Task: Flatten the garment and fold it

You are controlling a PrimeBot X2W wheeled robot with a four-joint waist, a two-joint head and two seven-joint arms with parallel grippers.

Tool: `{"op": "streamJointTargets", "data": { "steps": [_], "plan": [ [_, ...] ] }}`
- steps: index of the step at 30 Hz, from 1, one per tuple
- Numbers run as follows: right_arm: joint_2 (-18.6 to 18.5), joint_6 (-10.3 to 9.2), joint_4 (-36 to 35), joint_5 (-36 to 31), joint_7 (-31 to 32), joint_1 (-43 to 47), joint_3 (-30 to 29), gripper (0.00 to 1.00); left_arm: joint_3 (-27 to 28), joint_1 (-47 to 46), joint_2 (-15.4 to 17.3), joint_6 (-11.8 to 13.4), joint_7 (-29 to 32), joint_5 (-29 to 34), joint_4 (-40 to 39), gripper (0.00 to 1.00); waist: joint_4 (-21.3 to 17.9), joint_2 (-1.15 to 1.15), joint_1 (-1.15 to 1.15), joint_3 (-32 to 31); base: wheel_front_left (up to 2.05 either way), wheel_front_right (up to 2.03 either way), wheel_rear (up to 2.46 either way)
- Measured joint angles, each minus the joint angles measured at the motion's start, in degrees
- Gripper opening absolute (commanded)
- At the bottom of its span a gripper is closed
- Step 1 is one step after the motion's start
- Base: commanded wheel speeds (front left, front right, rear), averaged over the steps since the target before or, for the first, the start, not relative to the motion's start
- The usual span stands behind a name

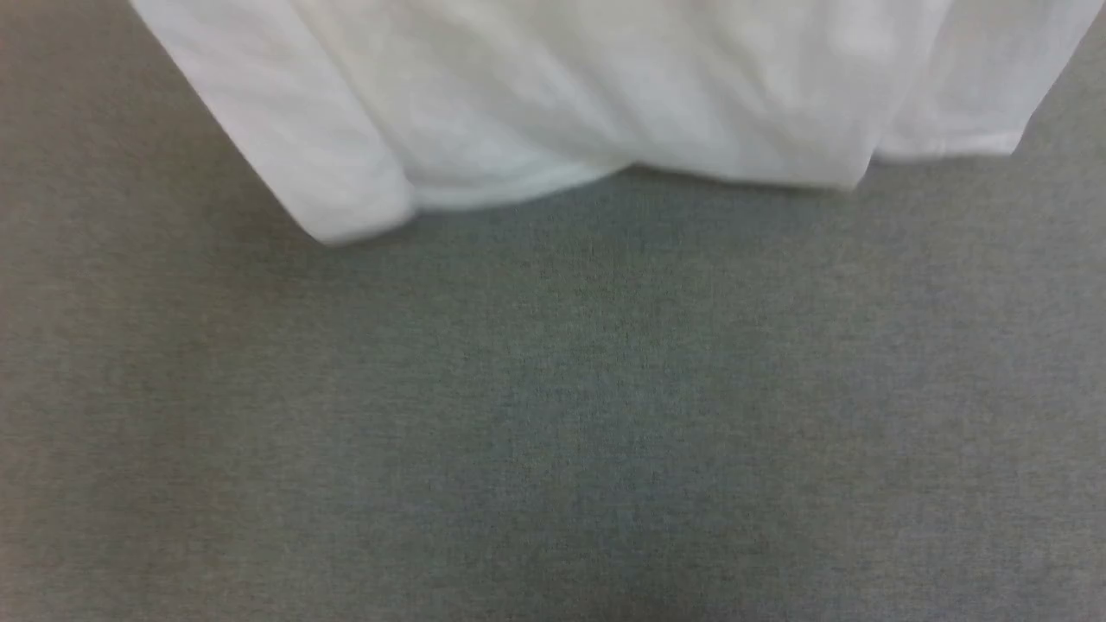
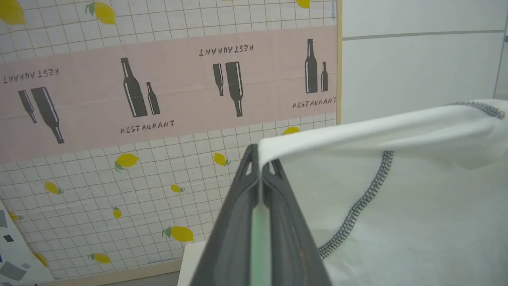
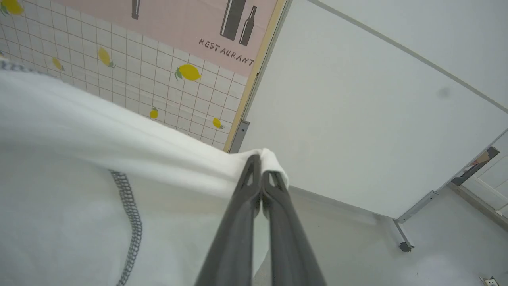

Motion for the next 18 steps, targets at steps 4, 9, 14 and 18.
{"op": "streamJointTargets", "data": {
  "steps": [4,9,14,18],
  "plan": [
    [1.6,0.01,5.4,-4.0,-5.4,-10.3,1.5,0.00,1.4,-7.1,0.5,1.6,-3.8,3.7,3.7,0.00,-0.5,0.00,0.00,5.5,0.00,0.00,0.00],
    [4.5,0.03,9.3,-8.7,-14.7,-21.6,1.1,0.00,4.7,-14.6,0.5,3.6,-11.3,5.7,5.2,0.00,-1.2,0.00,0.02,12.2,0.00,0.00,0.00],
    [5.3,0.13,12.6,-11.4,-20.8,-27.3,1.2,0.00,6.0,-18.1,0.3,4.0,-16.4,7.2,7.1,0.00,-1.7,0.00,0.02,17.3,0.00,0.00,0.00],
    [6.3,0.19,17.4,-11.1,-21.2,-26.5,2.0,0.00,5.2,-16.3,-0.1,3.2,-16.3,6.5,10.8,0.00,-1.8,0.00,0.02,19.9,0.00,0.00,0.00]
  ]
}}
